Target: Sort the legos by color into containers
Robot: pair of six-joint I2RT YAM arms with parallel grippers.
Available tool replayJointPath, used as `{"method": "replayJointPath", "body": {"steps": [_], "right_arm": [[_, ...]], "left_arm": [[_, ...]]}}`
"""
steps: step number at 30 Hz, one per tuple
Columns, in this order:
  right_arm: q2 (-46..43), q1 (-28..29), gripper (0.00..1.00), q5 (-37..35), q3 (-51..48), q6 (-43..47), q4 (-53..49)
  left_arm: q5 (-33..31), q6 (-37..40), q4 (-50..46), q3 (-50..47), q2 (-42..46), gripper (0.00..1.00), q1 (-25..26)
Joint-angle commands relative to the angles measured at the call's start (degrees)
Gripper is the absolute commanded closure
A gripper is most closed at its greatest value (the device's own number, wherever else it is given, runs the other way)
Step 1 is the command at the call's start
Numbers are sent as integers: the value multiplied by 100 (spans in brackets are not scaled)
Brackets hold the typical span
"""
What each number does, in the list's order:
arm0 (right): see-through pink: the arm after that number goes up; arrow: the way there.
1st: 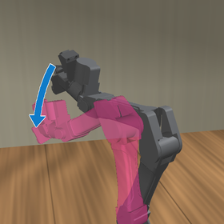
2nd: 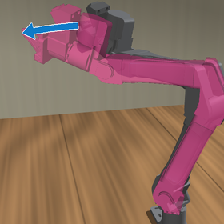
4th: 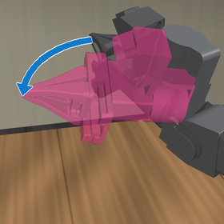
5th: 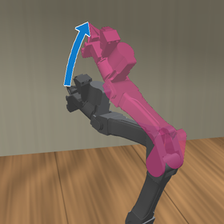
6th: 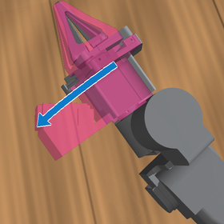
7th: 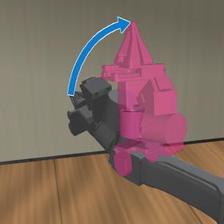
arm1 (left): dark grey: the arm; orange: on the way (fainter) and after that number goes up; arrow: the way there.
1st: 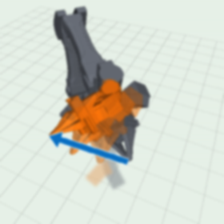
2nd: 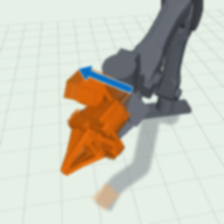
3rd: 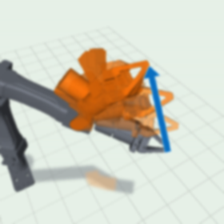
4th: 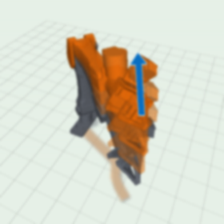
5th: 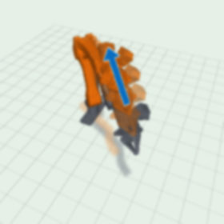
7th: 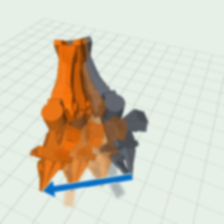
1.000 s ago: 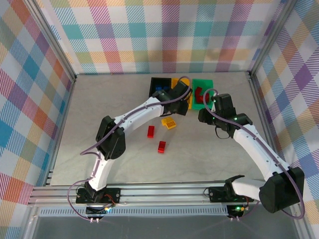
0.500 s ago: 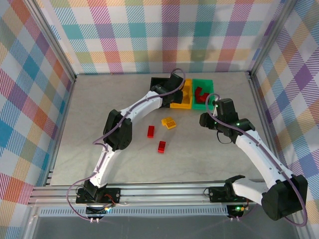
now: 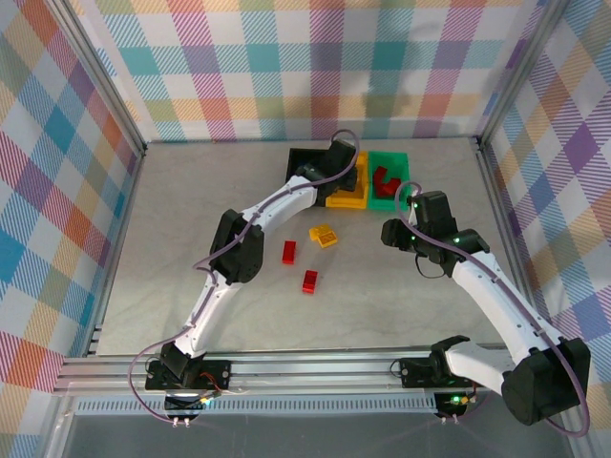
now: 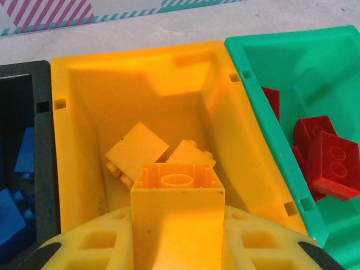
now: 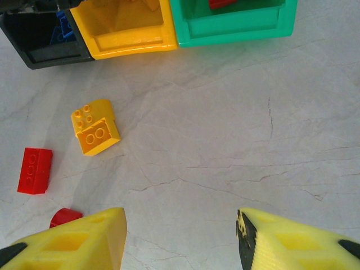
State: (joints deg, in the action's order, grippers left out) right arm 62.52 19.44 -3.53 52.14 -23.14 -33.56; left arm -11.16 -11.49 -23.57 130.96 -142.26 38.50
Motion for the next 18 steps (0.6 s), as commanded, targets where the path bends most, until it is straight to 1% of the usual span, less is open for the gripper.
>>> {"method": "replayJointPath", "body": {"steps": [1, 5, 8, 12, 18], "right_arm": [[1, -8, 45, 147, 17, -37, -39], [88, 7, 45, 188, 24, -33, 14], [178, 20, 45, 235, 16, -33, 99], [348, 116, 43, 308, 17, -4, 269], [954, 581, 38, 313, 63, 178, 801]], "left_arm": [[45, 24, 151, 211, -92, 71, -98], [12, 14, 86, 195, -17, 49, -115], [17, 15, 206, -97, 262, 43, -115], [-15, -59, 307, -684, 838, 42, -115], [-402, -292, 497, -2602, 2408, 41, -190]]}}
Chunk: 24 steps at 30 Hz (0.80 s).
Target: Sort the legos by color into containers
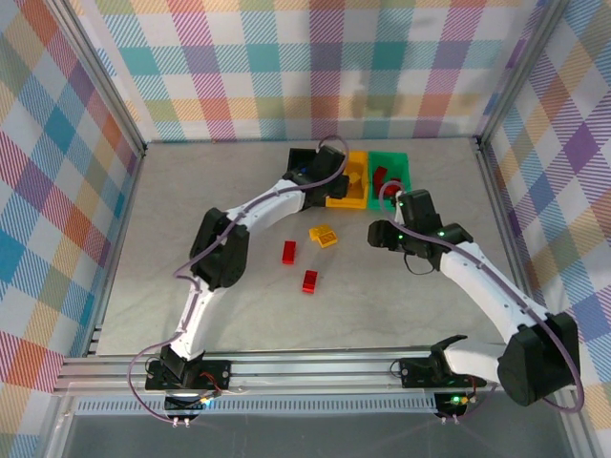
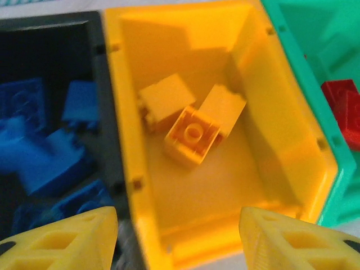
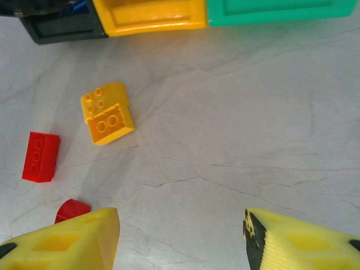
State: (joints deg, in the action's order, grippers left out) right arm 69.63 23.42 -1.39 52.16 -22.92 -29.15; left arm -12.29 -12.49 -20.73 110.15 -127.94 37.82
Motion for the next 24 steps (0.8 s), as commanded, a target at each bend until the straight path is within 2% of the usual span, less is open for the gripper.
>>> {"method": "replayJointPath", "body": {"steps": [1, 5, 12, 16, 19, 24], "right_arm": [[376, 280, 36, 70, 82, 204, 458], [1057, 654, 28, -1, 357, 531, 715], [2443, 1027, 16, -153, 1114, 1148, 830], [3164, 1084, 7, -122, 1601, 1387, 739], [3563, 1107, 6, 18, 1858, 1527, 692], [3936, 1206, 7, -52, 2112, 1639, 635]], "left_arm": [[-333, -263, 201, -897, 1272, 41, -163], [-447, -493, 29, -2247, 2335, 41, -349], [-565, -724, -498, -3548, 3534, 40, -451], [-565, -918, -784, -3918, 3916, 40, -460], [-393, -1055, -861, -4152, 4138, 40, -460], [-562, -1036, -1021, -4198, 4286, 40, -469]]}}
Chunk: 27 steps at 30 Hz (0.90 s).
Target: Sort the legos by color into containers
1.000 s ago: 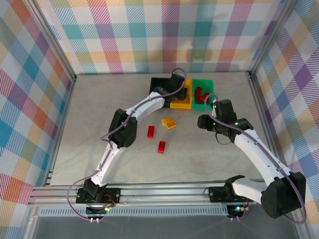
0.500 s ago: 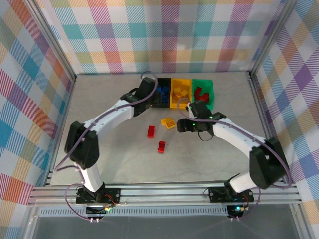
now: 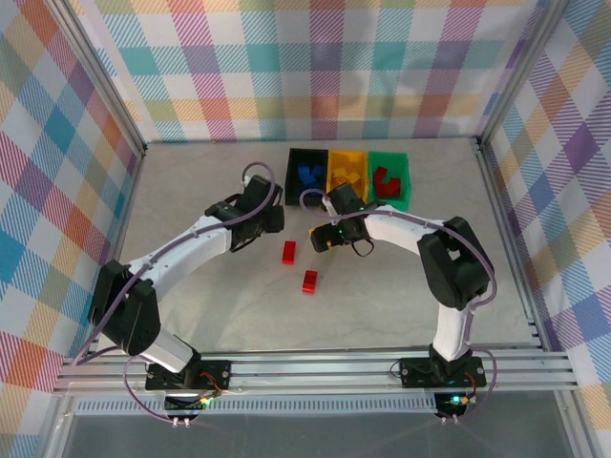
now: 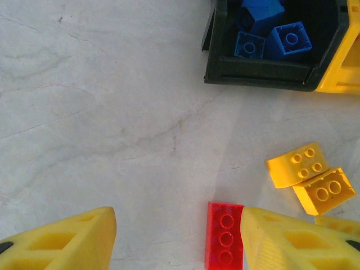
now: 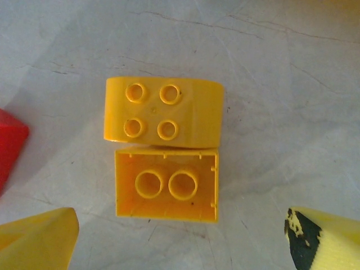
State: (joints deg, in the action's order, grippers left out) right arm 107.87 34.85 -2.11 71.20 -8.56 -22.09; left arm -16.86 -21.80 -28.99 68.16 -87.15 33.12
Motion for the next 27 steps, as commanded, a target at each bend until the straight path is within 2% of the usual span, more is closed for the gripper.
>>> {"method": "replayJointPath", "body": {"steps": [1, 6, 13, 22, 27], "right_arm": [[171, 66, 9, -46, 248, 176, -96], [380, 66, 18, -166, 382, 94, -129], [584, 114, 26, -144, 490, 133, -173], [460, 118, 57, -311, 487, 142, -179], [160, 87, 60, -545, 618, 179, -435]], "left_arm": [[-106, -96, -228, 21, 214, 40, 1], [-80, -72, -259, 30, 260, 40, 1], [-141, -52, -361, -35, 378, 40, -1], [-134, -13, -432, 4, 444, 40, -8], [-55, -6, -414, 4, 454, 40, -9]]}}
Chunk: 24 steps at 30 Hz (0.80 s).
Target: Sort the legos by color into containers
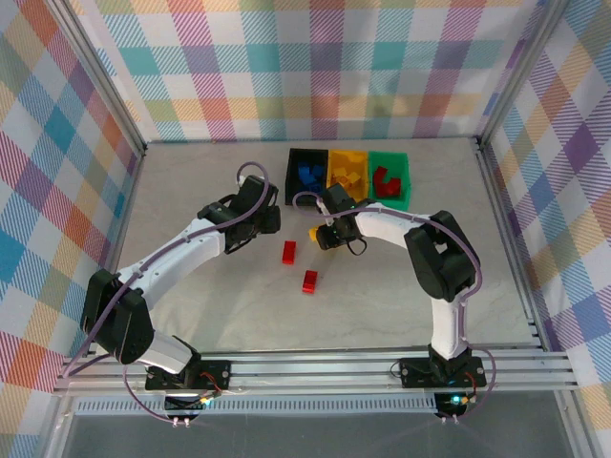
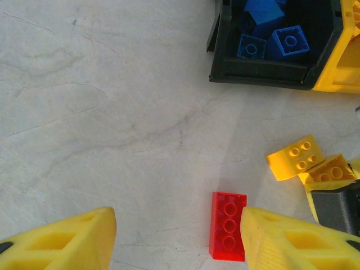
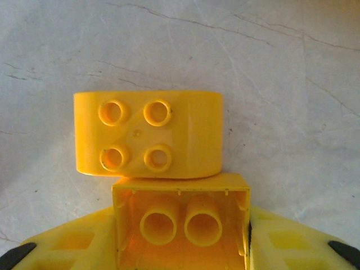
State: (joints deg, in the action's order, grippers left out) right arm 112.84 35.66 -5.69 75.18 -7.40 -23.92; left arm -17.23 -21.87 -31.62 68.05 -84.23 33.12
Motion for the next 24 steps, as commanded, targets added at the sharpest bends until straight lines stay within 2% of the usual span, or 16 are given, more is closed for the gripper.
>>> {"method": "replayJointPath", "body": {"steps": [1, 11, 24], "right_arm": [[-410, -25, 60, -216, 278, 82, -326], [-570, -639, 59, -257, 1217, 290, -678], [1071, -1368, 57, -59, 3500, 380, -1058]], "left_arm": [[8, 12, -147, 15, 161, 40, -8], [623, 236, 184, -108, 38, 41, 1], [1005, 446, 397, -23, -172, 40, 141]]}}
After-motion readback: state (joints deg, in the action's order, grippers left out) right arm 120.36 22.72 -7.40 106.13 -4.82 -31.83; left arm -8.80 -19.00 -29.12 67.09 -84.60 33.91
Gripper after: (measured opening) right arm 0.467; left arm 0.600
